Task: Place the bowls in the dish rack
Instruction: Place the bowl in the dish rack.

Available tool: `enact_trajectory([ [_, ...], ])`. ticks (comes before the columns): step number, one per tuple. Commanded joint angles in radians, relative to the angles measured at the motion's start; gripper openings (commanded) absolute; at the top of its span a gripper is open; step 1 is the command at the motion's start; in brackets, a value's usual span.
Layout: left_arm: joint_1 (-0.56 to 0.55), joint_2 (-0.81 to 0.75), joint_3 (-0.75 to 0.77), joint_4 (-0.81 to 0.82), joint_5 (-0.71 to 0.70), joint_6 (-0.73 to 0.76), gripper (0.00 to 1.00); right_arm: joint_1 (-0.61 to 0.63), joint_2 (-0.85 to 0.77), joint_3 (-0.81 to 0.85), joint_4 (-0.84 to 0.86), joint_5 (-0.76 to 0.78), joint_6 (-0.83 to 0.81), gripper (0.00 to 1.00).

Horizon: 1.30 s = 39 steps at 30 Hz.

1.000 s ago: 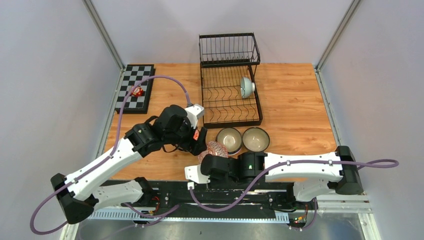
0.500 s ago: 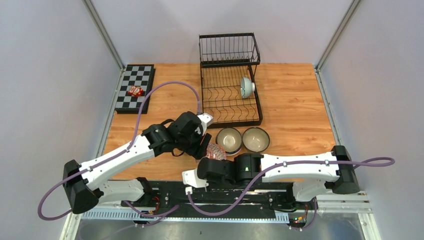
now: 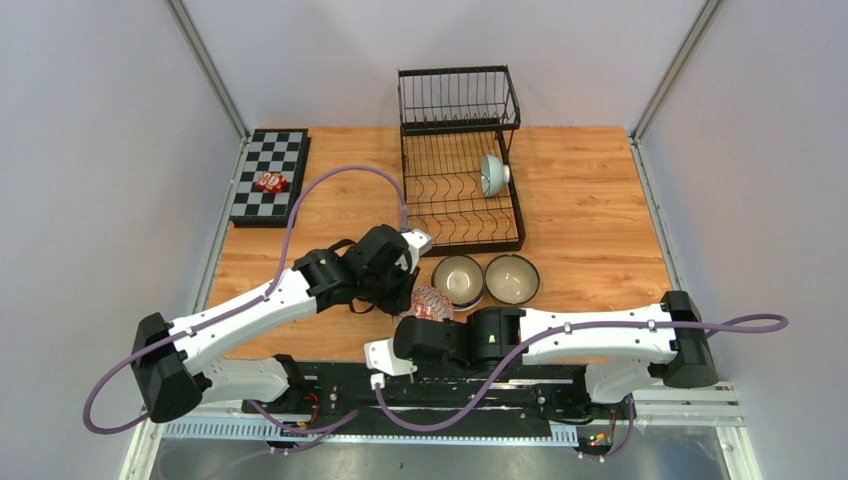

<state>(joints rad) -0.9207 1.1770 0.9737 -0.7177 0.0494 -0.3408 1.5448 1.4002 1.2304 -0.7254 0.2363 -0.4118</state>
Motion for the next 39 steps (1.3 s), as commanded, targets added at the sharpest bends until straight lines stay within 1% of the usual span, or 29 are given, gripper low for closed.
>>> enact_trajectory([
  [1, -0.009, 0.009, -0.010, 0.036, 0.019, -0.001, 0.13, 0.015, -0.006, 0.024, -0.008, 0.042, -0.014, 0.03],
  [3, -0.009, 0.009, -0.011, 0.045, 0.027, -0.005, 0.00, 0.015, -0.011, 0.022, -0.006, 0.050, -0.005, 0.03],
  [5, -0.009, 0.006, -0.012, 0.057, 0.034, -0.010, 0.00, 0.015, -0.017, 0.017, -0.001, 0.058, 0.007, 0.03],
  [7, -0.009, 0.001, -0.013, 0.067, 0.032, -0.013, 0.00, 0.015, -0.026, 0.012, 0.006, 0.071, 0.024, 0.06],
  [9, -0.009, -0.007, -0.015, 0.075, 0.023, -0.017, 0.00, 0.015, -0.043, 0.002, 0.019, 0.091, 0.040, 0.13],
  [11, -0.009, -0.016, -0.015, 0.080, 0.007, -0.021, 0.00, 0.015, -0.065, -0.011, 0.032, 0.116, 0.054, 0.18],
  [15, -0.009, -0.040, -0.014, 0.089, -0.046, -0.031, 0.00, 0.015, -0.121, -0.036, 0.057, 0.189, 0.087, 0.43],
  [16, -0.009, -0.045, -0.011, 0.091, -0.077, -0.033, 0.00, 0.014, -0.135, -0.045, 0.069, 0.215, 0.093, 0.49],
  [20, 0.007, -0.073, -0.014, 0.113, -0.124, -0.045, 0.00, 0.010, -0.195, -0.080, 0.125, 0.356, 0.131, 0.65],
  [22, 0.029, -0.087, -0.025, 0.130, -0.125, -0.053, 0.00, -0.007, -0.217, -0.094, 0.146, 0.378, 0.162, 0.71],
  [25, 0.066, -0.120, -0.049, 0.161, -0.125, -0.067, 0.00, -0.069, -0.241, -0.093, 0.154, 0.362, 0.253, 0.75],
  [28, 0.097, -0.163, -0.085, 0.205, -0.120, -0.080, 0.00, -0.159, -0.264, -0.096, 0.166, 0.311, 0.344, 0.78],
  [33, 0.144, -0.255, -0.147, 0.302, -0.099, -0.112, 0.00, -0.281, -0.321, -0.137, 0.248, 0.168, 0.494, 0.86],
  [37, 0.183, -0.311, -0.190, 0.384, -0.064, -0.143, 0.00, -0.348, -0.352, -0.170, 0.321, 0.065, 0.608, 0.95],
  [39, 0.198, -0.334, -0.211, 0.419, -0.056, -0.161, 0.00, -0.373, -0.367, -0.188, 0.360, 0.018, 0.662, 0.98],
])
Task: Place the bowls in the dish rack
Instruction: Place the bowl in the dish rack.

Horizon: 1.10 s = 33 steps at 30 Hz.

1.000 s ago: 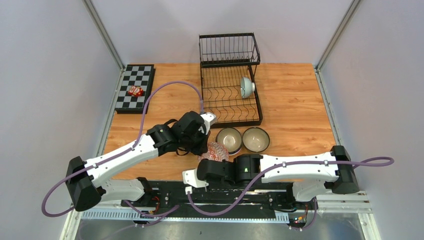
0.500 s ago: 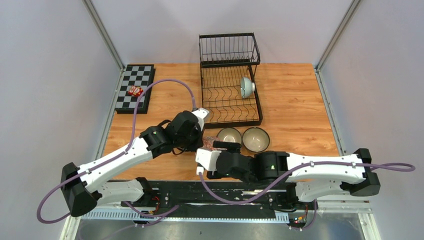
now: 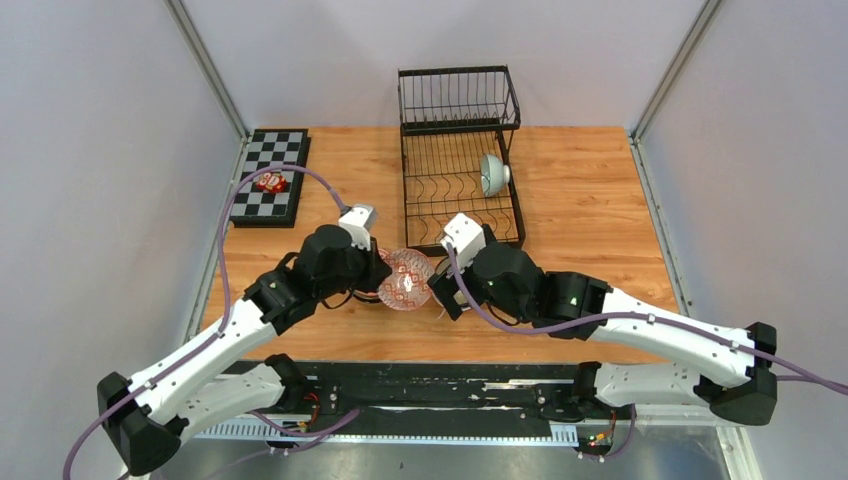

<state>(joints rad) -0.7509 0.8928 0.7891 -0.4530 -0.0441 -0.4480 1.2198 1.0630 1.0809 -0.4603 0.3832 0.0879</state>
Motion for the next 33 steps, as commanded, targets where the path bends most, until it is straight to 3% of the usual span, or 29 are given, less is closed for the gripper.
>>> enact_trajectory([
  [1, 0.038, -0.059, -0.040, 0.172, 0.061, -0.059, 0.00, -0.064, -0.037, -0.050, 0.116, -0.152, 0.193, 1.00],
  [12, 0.091, -0.156, -0.163, 0.427, 0.200, -0.162, 0.00, -0.143, -0.112, -0.163, 0.320, -0.250, 0.406, 1.00],
  [33, 0.118, -0.293, -0.313, 0.723, 0.205, -0.303, 0.00, -0.149, -0.142, -0.262, 0.621, -0.325, 0.627, 0.95],
])
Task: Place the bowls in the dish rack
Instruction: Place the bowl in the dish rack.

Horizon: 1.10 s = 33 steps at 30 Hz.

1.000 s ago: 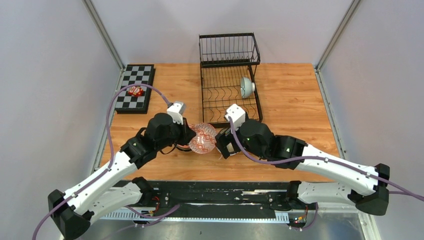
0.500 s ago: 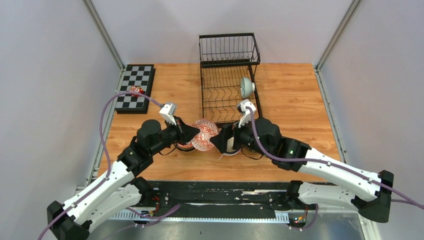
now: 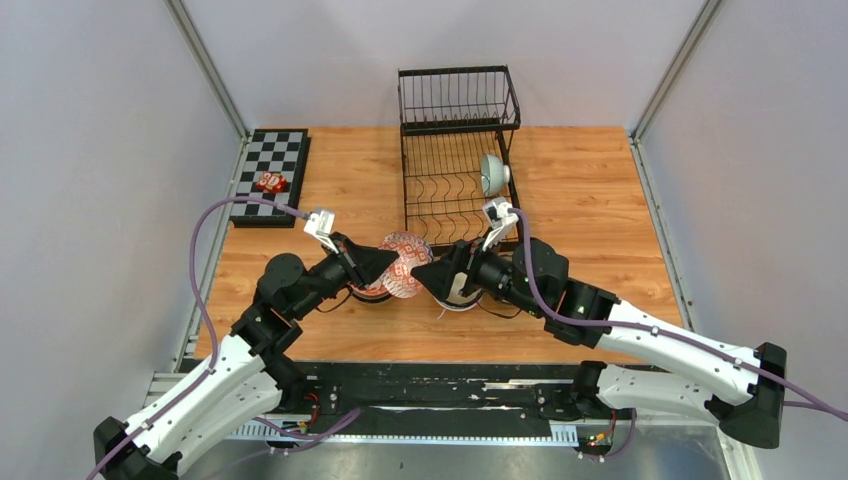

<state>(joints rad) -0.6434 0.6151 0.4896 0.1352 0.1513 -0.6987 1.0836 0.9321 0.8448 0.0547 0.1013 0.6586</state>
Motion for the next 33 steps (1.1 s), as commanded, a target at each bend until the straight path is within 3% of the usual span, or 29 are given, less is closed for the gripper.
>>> enact_trajectory([
  [1, 0.011, -0.013, -0.019, 0.155, 0.015, -0.058, 0.00, -0.013, -0.010, -0.033, 0.124, -0.048, 0.064, 0.95],
  [9, 0.021, -0.018, -0.058, 0.251, 0.028, -0.112, 0.00, -0.012, -0.001, -0.043, 0.190, -0.076, 0.097, 0.94],
  [33, 0.033, 0.004, -0.083, 0.312, 0.031, -0.128, 0.00, -0.013, -0.004, -0.046, 0.285, -0.147, 0.109, 0.86],
])
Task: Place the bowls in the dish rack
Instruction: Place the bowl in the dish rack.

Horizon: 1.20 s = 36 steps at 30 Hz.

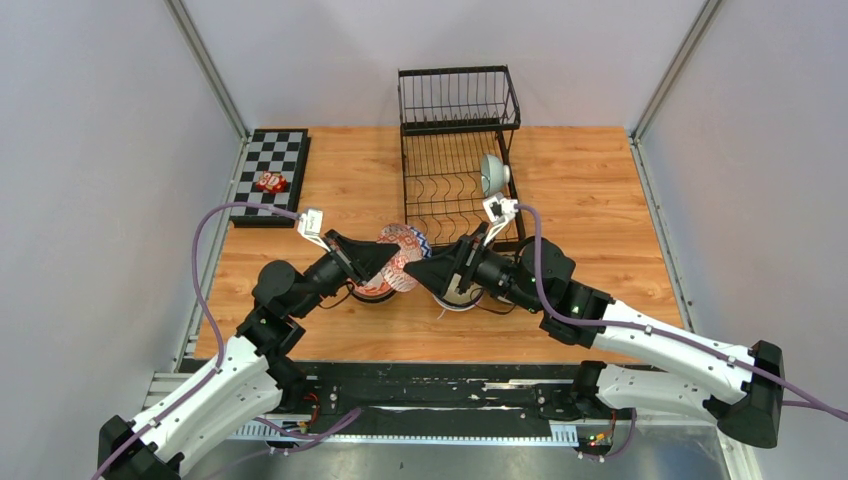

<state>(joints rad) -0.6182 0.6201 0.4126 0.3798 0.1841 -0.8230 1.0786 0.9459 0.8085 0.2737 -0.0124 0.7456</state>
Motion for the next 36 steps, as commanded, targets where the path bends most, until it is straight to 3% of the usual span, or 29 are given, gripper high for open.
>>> enact_trajectory([
  [1, 0.009, -0.001, -0.006, 0.068, -0.001, -0.004, 0.00, -0.009, -0.019, -0.012, 0.074, -0.035, 0.023, 0.86],
  [9, 0.008, 0.007, -0.007, 0.076, 0.006, -0.007, 0.00, -0.009, -0.022, -0.020, 0.094, -0.036, 0.025, 0.84],
  [12, 0.009, 0.008, -0.010, 0.081, 0.008, -0.012, 0.00, -0.009, -0.023, -0.024, 0.101, -0.032, 0.023, 0.76],
  [13, 0.009, 0.009, -0.011, 0.084, 0.008, -0.016, 0.00, -0.008, -0.023, -0.025, 0.106, -0.033, 0.020, 0.71],
  [14, 0.009, 0.007, -0.012, 0.088, 0.011, -0.017, 0.00, -0.008, -0.023, -0.024, 0.107, -0.034, 0.016, 0.57],
  [16, 0.009, 0.009, -0.013, 0.090, 0.014, -0.020, 0.00, -0.009, -0.024, -0.024, 0.106, -0.028, 0.008, 0.10],
  [17, 0.009, 0.009, -0.014, 0.091, 0.014, -0.023, 0.00, -0.009, -0.027, -0.026, 0.107, -0.022, 0.006, 0.04],
  [24, 0.008, 0.019, -0.014, 0.091, 0.013, -0.030, 0.01, -0.008, -0.032, -0.026, 0.119, -0.018, -0.007, 0.03],
  [36, 0.008, 0.017, 0.005, 0.014, -0.021, -0.028, 0.65, -0.008, -0.053, 0.008, 0.045, 0.053, -0.081, 0.03],
])
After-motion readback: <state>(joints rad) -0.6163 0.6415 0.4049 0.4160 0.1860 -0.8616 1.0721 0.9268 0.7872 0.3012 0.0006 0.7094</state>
